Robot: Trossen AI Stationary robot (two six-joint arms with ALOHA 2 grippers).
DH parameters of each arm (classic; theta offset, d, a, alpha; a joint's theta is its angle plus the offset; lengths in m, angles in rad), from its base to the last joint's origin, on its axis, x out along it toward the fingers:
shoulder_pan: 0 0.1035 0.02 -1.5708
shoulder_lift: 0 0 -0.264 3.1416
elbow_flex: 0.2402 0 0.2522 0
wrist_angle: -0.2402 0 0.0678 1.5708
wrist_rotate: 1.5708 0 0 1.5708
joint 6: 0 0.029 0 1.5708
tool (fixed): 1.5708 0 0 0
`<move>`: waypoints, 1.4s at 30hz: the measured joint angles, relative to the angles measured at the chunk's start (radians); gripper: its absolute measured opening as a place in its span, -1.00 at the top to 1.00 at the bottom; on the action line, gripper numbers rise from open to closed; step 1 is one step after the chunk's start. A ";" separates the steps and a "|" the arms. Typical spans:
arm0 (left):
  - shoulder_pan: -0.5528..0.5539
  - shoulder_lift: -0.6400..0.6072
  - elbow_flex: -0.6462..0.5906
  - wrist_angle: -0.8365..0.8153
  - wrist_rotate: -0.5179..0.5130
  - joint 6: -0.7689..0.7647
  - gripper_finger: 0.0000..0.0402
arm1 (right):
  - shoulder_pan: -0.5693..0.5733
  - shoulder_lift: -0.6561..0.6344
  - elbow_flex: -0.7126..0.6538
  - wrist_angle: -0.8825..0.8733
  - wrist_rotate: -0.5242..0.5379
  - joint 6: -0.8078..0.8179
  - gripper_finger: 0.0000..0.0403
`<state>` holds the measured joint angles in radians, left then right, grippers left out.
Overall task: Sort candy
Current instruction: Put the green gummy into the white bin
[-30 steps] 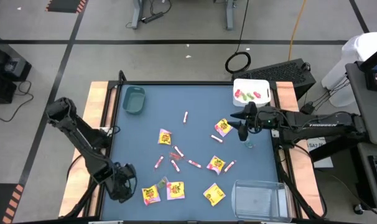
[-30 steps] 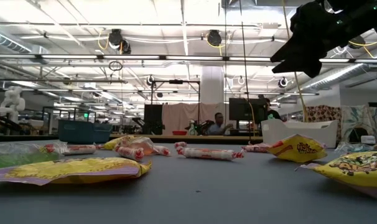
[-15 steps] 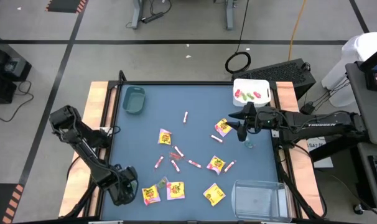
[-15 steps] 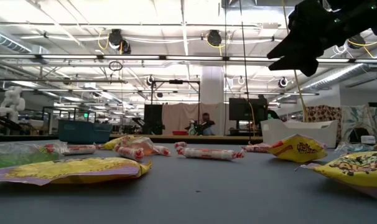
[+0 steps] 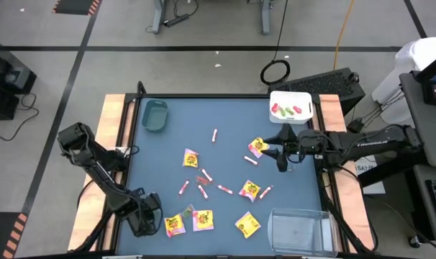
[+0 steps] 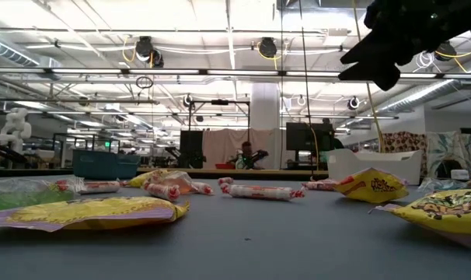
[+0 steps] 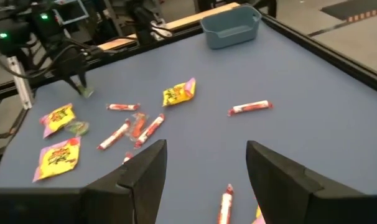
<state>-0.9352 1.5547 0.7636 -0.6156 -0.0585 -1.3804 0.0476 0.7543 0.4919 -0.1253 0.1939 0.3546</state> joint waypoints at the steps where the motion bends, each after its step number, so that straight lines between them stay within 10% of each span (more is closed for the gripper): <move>1: 0.004 0.000 0.000 0.000 -0.003 0.010 0.66 | 0.014 0.003 0.000 0.008 0.014 0.000 -0.04; 13: 0.105 -0.083 0.034 -0.029 -0.169 0.263 0.73 | 0.149 0.187 0.000 0.338 0.042 -0.110 -0.04; 29: 0.312 -0.153 0.151 0.138 -0.644 1.031 0.73 | 0.164 0.627 0.000 0.917 0.042 -0.214 -0.04; 42: 0.530 -0.153 0.151 0.455 -0.653 1.470 0.73 | 0.154 0.873 0.104 1.182 0.074 -0.073 -0.32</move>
<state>-0.4054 1.4017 0.9146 -0.1605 -0.7119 0.0898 0.2013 1.6276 0.5963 1.0567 0.2676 0.2815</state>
